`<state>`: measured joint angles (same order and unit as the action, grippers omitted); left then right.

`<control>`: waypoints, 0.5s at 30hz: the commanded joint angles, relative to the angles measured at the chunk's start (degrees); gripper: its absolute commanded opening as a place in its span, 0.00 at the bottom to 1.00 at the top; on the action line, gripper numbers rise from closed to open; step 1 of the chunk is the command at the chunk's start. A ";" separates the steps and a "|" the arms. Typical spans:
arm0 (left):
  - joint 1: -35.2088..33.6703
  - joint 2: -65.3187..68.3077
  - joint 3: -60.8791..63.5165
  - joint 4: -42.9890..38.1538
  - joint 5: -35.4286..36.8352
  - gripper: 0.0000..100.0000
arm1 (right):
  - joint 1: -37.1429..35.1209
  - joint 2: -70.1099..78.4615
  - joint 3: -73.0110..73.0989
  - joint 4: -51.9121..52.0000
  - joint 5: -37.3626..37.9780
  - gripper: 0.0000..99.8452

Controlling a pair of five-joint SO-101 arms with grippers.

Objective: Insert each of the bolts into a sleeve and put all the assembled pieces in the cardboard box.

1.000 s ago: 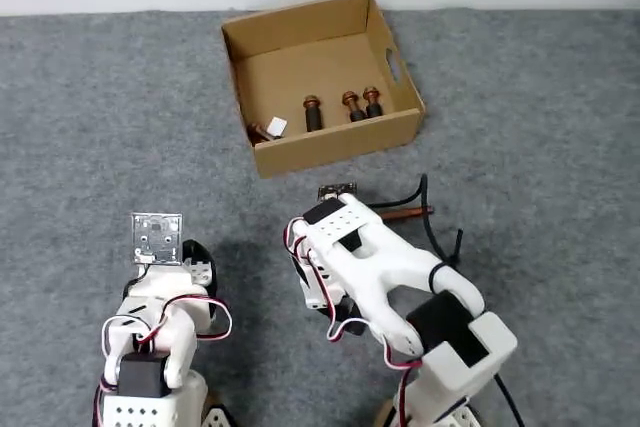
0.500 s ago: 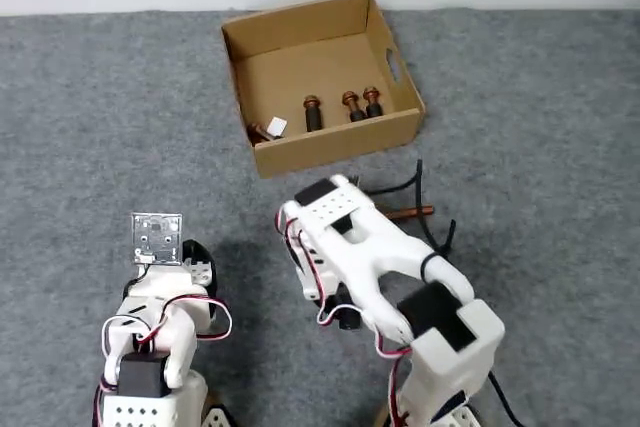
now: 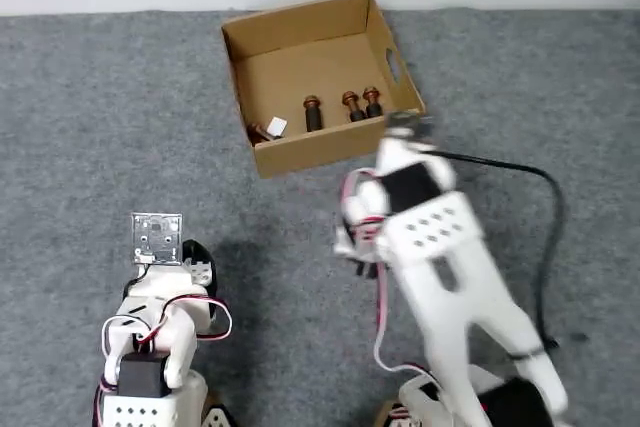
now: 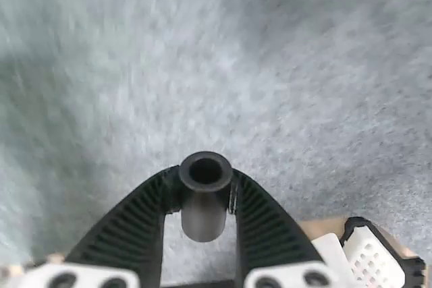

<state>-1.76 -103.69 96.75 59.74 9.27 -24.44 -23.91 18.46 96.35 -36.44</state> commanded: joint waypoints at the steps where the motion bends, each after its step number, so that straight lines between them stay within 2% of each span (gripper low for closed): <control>1: -0.09 -0.44 -0.31 0.18 -0.53 0.01 | 6.90 -7.87 1.32 -0.57 1.58 0.01; 12: 0.00 -0.44 -0.31 0.09 -0.53 0.01 | 26.15 -33.19 26.64 -14.55 6.77 0.01; 15: 1.23 -0.44 -0.31 0.18 -0.26 0.01 | 30.20 -41.89 33.23 -15.25 9.05 0.01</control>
<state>-1.76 -103.69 96.75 59.74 9.27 2.02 -57.58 47.91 82.90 -29.58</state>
